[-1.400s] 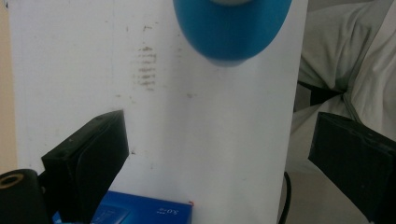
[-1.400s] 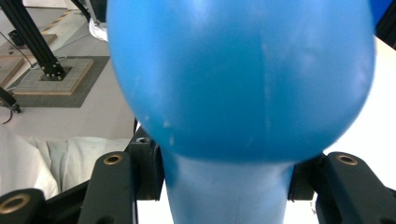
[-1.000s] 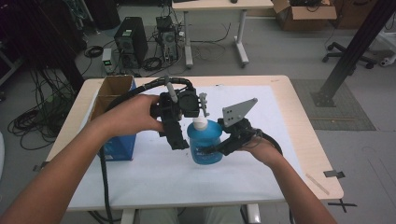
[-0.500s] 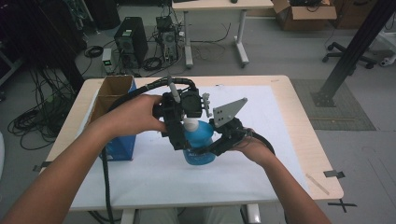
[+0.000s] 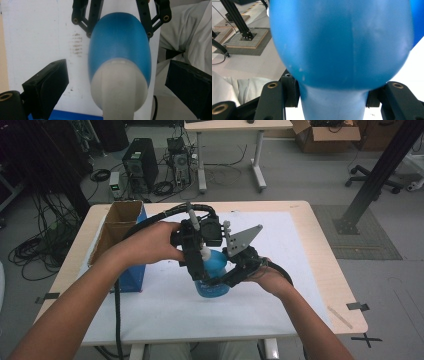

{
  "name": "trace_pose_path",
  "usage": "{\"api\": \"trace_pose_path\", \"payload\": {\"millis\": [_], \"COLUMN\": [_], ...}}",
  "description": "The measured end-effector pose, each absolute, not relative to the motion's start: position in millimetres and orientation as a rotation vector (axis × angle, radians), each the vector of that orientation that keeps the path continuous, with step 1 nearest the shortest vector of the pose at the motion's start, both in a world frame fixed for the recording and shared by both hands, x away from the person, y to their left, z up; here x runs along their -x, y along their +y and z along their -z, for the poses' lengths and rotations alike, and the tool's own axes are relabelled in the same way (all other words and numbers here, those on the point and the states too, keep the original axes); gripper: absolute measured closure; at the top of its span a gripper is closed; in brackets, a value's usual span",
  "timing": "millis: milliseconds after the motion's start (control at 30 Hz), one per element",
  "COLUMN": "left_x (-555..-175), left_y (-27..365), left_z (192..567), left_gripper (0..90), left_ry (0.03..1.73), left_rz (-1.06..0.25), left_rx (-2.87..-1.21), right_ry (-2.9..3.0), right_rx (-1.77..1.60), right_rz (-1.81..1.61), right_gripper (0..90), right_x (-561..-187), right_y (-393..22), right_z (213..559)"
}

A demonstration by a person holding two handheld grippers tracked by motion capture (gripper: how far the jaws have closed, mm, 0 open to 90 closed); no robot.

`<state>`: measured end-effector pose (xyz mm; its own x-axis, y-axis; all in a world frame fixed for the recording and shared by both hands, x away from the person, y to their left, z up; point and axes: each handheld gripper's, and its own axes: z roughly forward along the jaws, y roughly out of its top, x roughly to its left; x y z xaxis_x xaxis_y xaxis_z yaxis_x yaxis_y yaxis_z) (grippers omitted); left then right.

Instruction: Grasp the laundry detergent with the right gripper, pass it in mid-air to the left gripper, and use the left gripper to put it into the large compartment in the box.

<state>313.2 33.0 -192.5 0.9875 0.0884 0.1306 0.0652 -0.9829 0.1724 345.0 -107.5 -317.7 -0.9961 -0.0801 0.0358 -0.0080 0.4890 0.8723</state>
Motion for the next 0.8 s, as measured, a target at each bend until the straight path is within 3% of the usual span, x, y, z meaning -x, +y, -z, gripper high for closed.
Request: {"api": "trace_pose_path", "payload": {"millis": [333, 800], "left_x": [-316, -316], "left_y": [29, 27], "left_z": [199, 205], "left_gripper": [6.3, 16.8], "left_ry": [0.111, 0.088], "left_rz": [-0.202, -0.168], "left_rx": [-2.980, -2.991], "right_ry": [-2.646, -2.639], "right_rx": [-0.074, -0.070], "right_rz": [1.551, 1.554], "right_gripper": [43.7, 43.6], "right_x": [-346, -346], "right_y": [-108, -110], "right_z": [317, 316]}}
